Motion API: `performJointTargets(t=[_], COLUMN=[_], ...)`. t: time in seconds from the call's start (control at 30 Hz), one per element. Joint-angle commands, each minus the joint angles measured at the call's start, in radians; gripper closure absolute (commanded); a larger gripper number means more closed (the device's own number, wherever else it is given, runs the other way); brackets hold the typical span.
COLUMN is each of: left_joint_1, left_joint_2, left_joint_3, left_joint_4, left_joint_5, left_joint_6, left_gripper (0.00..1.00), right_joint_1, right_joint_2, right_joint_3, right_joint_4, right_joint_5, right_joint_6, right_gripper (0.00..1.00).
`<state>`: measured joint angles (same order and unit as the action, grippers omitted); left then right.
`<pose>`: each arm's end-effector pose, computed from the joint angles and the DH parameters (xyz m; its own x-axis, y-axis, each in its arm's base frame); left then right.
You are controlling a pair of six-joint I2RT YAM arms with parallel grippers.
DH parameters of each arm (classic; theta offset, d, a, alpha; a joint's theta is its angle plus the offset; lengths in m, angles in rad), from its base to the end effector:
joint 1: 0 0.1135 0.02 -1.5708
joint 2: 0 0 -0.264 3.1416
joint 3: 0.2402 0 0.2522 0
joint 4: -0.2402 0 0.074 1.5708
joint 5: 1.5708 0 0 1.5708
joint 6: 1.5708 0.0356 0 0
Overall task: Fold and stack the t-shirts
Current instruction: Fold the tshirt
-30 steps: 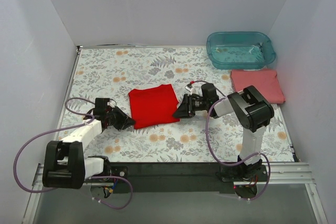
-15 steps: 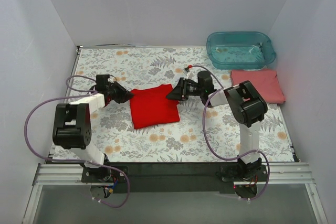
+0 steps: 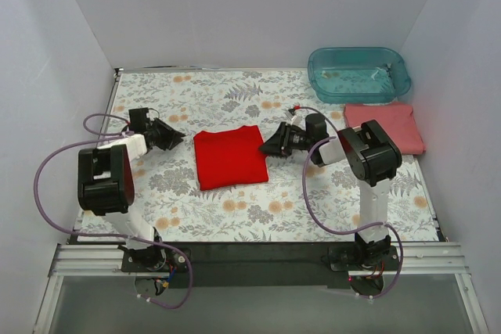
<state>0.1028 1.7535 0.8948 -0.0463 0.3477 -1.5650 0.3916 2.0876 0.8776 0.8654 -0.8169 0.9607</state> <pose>0.3393 0.0228 0.1424 -0.1174 -0.9572 0.2644 -0.7816 -0.0751 -0.6192 0.3465 0.1712 0.1018 -0.9128 0.2300 -0.3374 -0.2571 0.3181 0.9125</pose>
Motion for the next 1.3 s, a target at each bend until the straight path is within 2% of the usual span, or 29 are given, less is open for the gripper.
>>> performJointTargets(t=[0.0, 0.03, 0.13, 0.27, 0.5, 0.67, 0.77, 0.9, 1.07, 1.17, 1.2, 1.27], left_joint_1=[-0.009, -0.015, -0.057, -0.161, -0.316, -0.4, -0.451, -0.543, -0.701, -0.797, -0.827, -0.926], left_joint_2=[-0.171, -0.199, -0.296, -0.385, -0.506, -0.517, -0.506, -0.47, -0.417, -0.347, -0.322, -0.251], left_joint_3=[-0.003, -0.008, -0.039, -0.083, -0.157, -0.175, -0.156, -0.076, 0.013, 0.085, 0.107, 0.179], left_joint_4=[-0.02, -0.027, -0.047, -0.078, -0.179, -0.224, -0.245, -0.322, -0.351, -0.357, -0.368, -0.38], left_joint_5=[0.008, 0.02, 0.025, 0.036, -0.088, -0.147, -0.177, -0.24, -0.372, -0.445, -0.478, -0.542], left_joint_6=[0.054, 0.062, 0.103, 0.134, 0.227, 0.279, 0.324, 0.387, 0.462, 0.499, 0.534, 0.575], left_gripper=[0.77, 0.72, 0.66, 0.65, 0.56, 0.53, 0.52, 0.52, 0.5, 0.5, 0.5, 0.5], right_joint_1=[-0.008, -0.007, -0.007, -0.008, 0.012, 0.013, 0.013, 0.0, -0.026, -0.053, -0.065, -0.079], right_joint_2=[-0.093, -0.103, -0.104, -0.028, 0.164, 0.216, 0.193, 0.143, -0.049, -0.159, -0.184, -0.251], right_joint_3=[0.007, 0.018, 0.09, 0.24, 0.406, 0.435, 0.436, 0.443, 0.348, 0.307, 0.291, 0.268], right_joint_4=[0.012, 0.011, 0.0, -0.009, -0.037, -0.182, -0.299, -0.396, -0.459, -0.566, -0.674, -0.767], right_joint_5=[0.009, 0.007, -0.005, 0.005, 0.076, 0.18, 0.26, 0.274, 0.277, 0.285, 0.298, 0.355], right_joint_6=[-0.03, -0.028, -0.02, 0.013, 0.061, 0.006, -0.072, -0.155, -0.269, -0.366, -0.396, -0.45], right_gripper=[0.56, 0.55, 0.54, 0.54, 0.53, 0.53, 0.53, 0.53, 0.52, 0.47, 0.44, 0.39])
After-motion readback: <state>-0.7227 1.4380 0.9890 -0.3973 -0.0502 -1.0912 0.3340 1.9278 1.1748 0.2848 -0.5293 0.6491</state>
